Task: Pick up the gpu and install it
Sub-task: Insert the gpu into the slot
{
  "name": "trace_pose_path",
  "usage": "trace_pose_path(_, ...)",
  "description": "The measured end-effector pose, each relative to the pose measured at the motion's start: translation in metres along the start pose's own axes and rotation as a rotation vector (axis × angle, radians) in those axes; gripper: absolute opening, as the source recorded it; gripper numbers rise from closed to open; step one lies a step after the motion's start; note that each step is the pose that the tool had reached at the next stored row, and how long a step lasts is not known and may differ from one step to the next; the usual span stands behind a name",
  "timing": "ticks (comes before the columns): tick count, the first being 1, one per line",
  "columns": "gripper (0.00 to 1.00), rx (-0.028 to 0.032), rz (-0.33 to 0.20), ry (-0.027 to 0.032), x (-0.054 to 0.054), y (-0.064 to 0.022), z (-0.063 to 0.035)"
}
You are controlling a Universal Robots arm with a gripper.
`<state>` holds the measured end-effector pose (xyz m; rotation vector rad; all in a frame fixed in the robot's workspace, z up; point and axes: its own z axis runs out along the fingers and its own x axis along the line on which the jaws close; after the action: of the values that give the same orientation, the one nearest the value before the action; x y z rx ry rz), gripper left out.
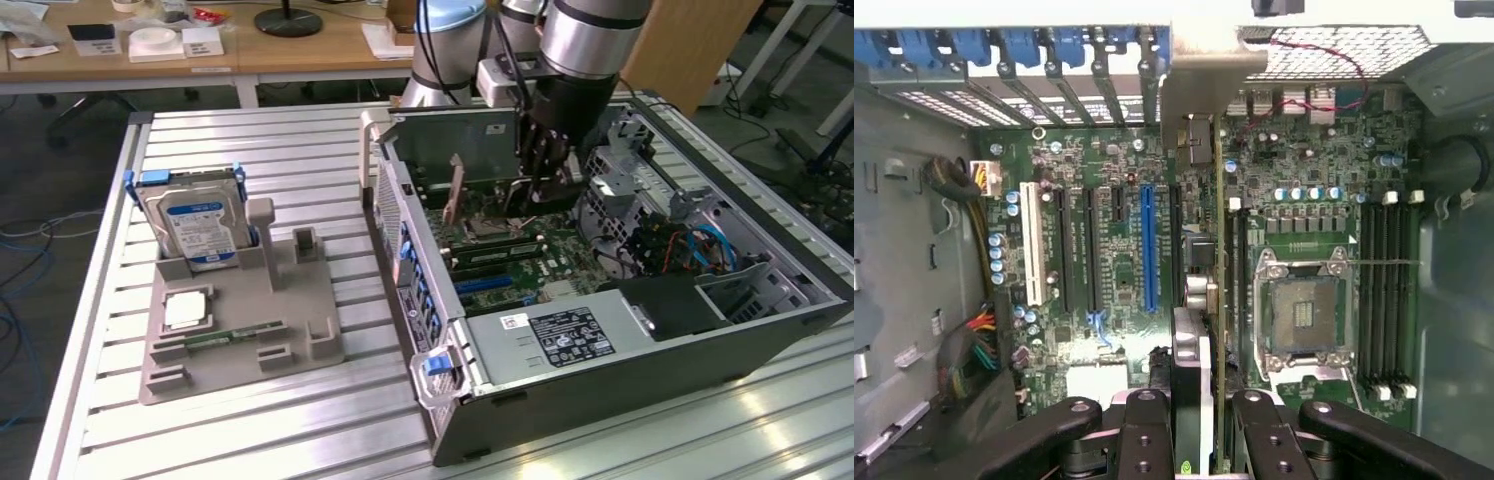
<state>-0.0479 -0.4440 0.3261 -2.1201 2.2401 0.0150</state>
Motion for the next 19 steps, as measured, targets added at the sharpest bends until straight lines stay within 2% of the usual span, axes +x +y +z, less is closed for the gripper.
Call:
trace_pose_path(5, 0.28, -0.0013, 0.000, 0.0025, 0.010, -0.0004, 0.0046)
trace_pose_path(9, 0.28, -0.0011, 0.000, 0.0099, 0.014, -0.0005, 0.0052)
trace_pose_path(11, 0.28, -0.0011, 0.000, 0.0097, 0.021, -0.0008, 0.0057)
trace_pose_path(19, 0.28, -0.0011, 0.000, 0.0098, 0.024, 0.0043, 0.0194)
